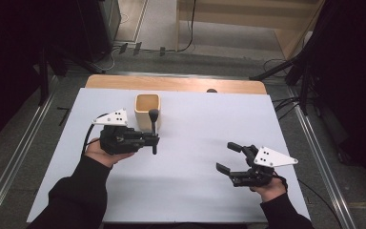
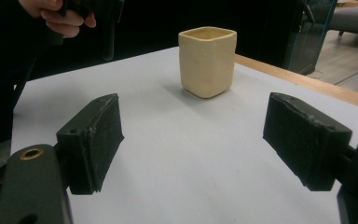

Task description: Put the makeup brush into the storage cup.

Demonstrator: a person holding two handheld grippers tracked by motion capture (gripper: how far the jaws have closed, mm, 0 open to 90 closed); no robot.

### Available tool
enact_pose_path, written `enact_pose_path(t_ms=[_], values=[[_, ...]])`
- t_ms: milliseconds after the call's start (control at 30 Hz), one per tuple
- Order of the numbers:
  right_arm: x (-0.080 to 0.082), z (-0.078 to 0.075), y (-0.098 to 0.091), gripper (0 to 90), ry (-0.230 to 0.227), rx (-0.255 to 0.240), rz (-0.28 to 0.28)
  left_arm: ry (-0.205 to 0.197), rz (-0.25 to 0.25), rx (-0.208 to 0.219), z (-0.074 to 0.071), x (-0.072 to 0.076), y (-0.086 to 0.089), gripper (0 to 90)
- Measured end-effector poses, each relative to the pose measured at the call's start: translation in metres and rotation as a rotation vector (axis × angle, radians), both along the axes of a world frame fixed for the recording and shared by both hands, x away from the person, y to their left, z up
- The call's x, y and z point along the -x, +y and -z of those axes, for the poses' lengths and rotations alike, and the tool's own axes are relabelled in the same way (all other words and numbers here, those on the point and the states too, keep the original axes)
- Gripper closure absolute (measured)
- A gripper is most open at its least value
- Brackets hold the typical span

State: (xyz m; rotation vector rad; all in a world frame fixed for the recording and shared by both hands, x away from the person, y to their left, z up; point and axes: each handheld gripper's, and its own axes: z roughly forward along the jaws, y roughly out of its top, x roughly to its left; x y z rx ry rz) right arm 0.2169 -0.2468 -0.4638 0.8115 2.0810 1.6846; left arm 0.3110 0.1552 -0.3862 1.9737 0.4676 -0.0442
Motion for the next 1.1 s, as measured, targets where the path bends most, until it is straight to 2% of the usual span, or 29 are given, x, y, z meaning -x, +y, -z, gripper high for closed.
enact_pose_path(t_ms=[233,400,667,767,933,1033,1100], values=[[0.001,0.0,-0.005,20.7,-0.015,0.007,0.008,-0.016,-0.011,-0.011,-0.008,-0.011,0.002,79.9],[0.002,0.001,-0.005,20.7,-0.013,0.012,-0.001,-0.028,-0.035,0.005,-0.014,-0.021,0.005,79.9],[0.003,0.002,-0.005,20.7,-0.015,0.01,0.001,-0.042,-0.06,-0.006,-0.02,-0.035,0.008,79.9],[0.002,0.003,-0.006,20.7,-0.015,0.01,0.004,-0.048,-0.074,0.003,-0.023,-0.04,0.009,79.9],[0.002,0.003,-0.006,20.7,-0.015,0.006,0.005,-0.062,-0.09,-0.017,-0.025,-0.049,0.009,79.9],[0.003,0.002,-0.007,20.7,-0.017,0.004,0.008,-0.071,-0.114,0.01,-0.028,-0.053,0.012,79.9],[0.002,0.002,-0.007,20.7,-0.019,0.003,0.009,-0.085,-0.13,0.008,-0.028,-0.057,0.013,79.9]])
